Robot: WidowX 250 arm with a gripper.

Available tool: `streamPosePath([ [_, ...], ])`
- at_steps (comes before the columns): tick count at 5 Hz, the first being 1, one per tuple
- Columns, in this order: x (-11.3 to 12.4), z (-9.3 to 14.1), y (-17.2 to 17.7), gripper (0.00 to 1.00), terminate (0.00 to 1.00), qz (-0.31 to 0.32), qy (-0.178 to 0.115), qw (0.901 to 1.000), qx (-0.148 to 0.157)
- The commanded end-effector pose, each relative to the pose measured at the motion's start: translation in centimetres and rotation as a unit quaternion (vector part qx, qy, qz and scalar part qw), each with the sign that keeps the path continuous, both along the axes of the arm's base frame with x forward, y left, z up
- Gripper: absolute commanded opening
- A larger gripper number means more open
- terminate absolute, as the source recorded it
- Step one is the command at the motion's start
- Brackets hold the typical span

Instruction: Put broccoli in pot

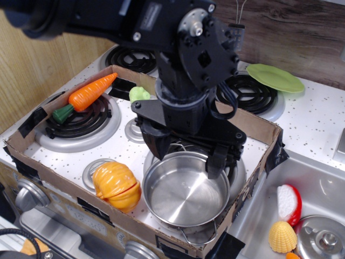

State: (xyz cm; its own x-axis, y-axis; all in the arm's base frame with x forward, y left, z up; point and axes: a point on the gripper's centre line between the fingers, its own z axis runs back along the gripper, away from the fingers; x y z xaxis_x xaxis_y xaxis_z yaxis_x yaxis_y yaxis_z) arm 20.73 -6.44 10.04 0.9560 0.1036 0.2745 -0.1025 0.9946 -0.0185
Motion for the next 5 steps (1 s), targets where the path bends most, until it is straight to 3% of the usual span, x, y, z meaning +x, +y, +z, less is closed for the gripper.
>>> streamPosePath([
  [1, 0.0, 0.0, 0.0, 1.00, 0.00, 0.000, 0.000, 1.0000, 0.000],
  [2, 1.3, -1.0, 1.8, 1.00, 0.00, 0.014, 0.005, 0.9999, 0.001],
  [4, 6.1, -2.1, 5.8, 1.00, 0.00, -0.020, -0.003, 0.9998, 0.000],
  [5, 8.2, -2.3, 8.1, 1.00, 0.00, -0.016, 0.018, 0.9997, 0.003],
])
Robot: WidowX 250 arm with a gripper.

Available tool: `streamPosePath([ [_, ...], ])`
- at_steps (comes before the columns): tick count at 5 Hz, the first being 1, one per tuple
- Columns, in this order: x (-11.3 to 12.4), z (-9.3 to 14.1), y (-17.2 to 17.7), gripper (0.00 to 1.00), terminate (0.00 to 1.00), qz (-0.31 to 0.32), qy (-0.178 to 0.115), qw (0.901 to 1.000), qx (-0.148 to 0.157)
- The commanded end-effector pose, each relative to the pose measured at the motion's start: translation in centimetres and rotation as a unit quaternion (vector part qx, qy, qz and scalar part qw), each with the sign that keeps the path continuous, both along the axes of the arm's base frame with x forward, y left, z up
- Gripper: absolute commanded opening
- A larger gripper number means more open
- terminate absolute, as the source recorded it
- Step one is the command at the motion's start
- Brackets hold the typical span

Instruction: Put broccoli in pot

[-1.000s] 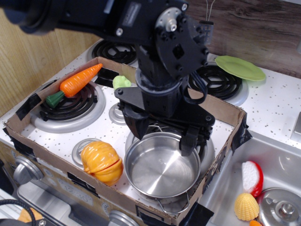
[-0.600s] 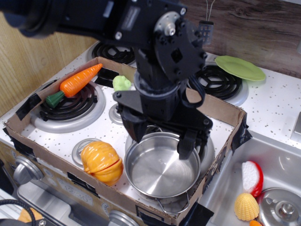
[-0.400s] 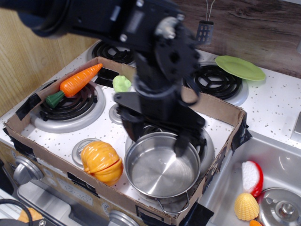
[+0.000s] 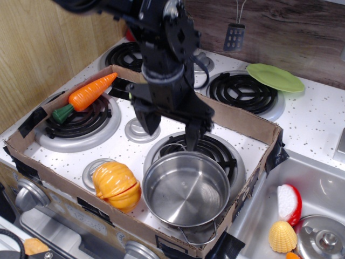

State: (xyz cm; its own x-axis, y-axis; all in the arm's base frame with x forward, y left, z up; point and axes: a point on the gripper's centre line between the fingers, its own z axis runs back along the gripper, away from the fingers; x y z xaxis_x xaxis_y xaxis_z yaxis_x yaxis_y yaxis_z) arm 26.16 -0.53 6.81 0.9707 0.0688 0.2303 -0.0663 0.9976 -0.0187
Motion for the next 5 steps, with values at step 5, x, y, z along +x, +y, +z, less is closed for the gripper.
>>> streamPosePath([
  [5, 7.8, -0.6, 9.7, 1.00, 0.00, 0.063, 0.022, 0.9971, 0.037],
])
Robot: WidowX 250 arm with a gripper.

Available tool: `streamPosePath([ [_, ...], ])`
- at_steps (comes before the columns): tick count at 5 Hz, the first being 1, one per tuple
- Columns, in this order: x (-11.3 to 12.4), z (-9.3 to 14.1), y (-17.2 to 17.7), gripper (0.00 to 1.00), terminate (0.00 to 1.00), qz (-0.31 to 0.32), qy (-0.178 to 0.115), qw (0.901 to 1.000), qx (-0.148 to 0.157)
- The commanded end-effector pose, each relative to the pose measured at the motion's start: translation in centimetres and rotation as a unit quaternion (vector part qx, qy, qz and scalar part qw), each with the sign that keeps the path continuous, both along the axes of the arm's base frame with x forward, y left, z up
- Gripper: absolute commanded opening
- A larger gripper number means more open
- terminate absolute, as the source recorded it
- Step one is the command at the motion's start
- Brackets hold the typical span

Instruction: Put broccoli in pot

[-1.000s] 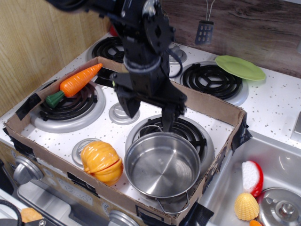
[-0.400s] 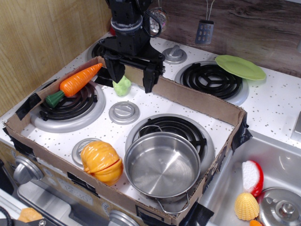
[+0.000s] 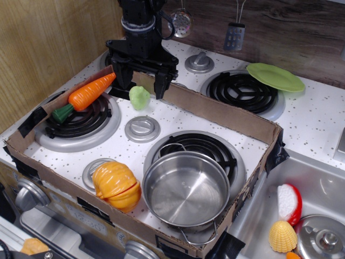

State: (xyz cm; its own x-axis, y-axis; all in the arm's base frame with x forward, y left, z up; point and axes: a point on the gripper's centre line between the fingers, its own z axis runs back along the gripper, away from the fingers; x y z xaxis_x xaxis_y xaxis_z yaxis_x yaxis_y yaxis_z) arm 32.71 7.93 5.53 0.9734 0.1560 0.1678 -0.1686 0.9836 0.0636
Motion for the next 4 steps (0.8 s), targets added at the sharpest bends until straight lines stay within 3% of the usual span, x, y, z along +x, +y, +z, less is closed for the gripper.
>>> streamPosePath([
  [1, 1.6, 0.0, 2.1, 1.00, 0.00, 0.026, -0.012, 0.9996, 0.006],
  [3, 1.9, -1.5, 3.1, 1.00, 0.00, 0.060, -0.009, 0.9981, 0.014],
  [4, 2.9, -2.4, 3.5, 1.00, 0.00, 0.037, -0.017, 0.9989, 0.024],
])
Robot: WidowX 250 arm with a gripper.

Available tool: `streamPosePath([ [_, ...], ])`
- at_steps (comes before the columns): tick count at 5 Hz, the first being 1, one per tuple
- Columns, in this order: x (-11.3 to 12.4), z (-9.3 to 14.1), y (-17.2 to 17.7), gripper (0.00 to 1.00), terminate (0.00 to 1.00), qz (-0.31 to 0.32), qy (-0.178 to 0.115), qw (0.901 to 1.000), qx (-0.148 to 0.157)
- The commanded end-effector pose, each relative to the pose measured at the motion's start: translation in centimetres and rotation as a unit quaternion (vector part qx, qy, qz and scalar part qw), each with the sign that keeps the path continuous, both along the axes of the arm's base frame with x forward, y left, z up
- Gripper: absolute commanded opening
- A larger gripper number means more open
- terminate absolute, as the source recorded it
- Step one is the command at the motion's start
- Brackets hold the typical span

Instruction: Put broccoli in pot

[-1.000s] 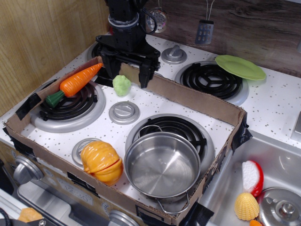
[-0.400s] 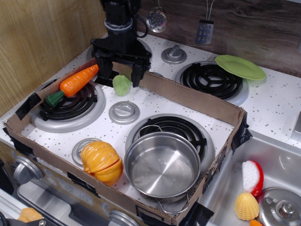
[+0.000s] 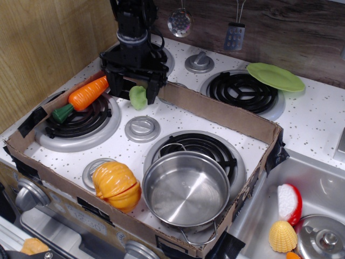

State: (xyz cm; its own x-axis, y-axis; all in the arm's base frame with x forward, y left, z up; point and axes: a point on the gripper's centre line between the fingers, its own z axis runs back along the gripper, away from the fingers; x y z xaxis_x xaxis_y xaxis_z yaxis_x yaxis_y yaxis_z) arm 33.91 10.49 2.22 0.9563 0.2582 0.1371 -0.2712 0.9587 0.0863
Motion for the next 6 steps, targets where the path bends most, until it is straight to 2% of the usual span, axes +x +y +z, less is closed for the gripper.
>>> streamPosePath([
  [1, 3.0, -0.1, 0.7, 1.00, 0.00, -0.070, -0.057, 0.9957, 0.023],
  [2, 3.6, -0.9, 0.5, 1.00, 0.00, -0.105, -0.039, 0.9936, 0.016],
  [3, 3.6, -0.7, 0.4, 0.00, 0.00, -0.115, -0.035, 0.9928, 0.001],
  [4, 3.5, -0.4, 0.3, 0.00, 0.00, -0.110, -0.056, 0.9923, 0.002],
  [5, 2.6, 0.2, -0.2, 0.00, 0.00, -0.112, -0.059, 0.9918, -0.020],
  [6, 1.2, 3.3, -2.0, 0.00, 0.00, -0.110, -0.060, 0.9919, -0.023],
])
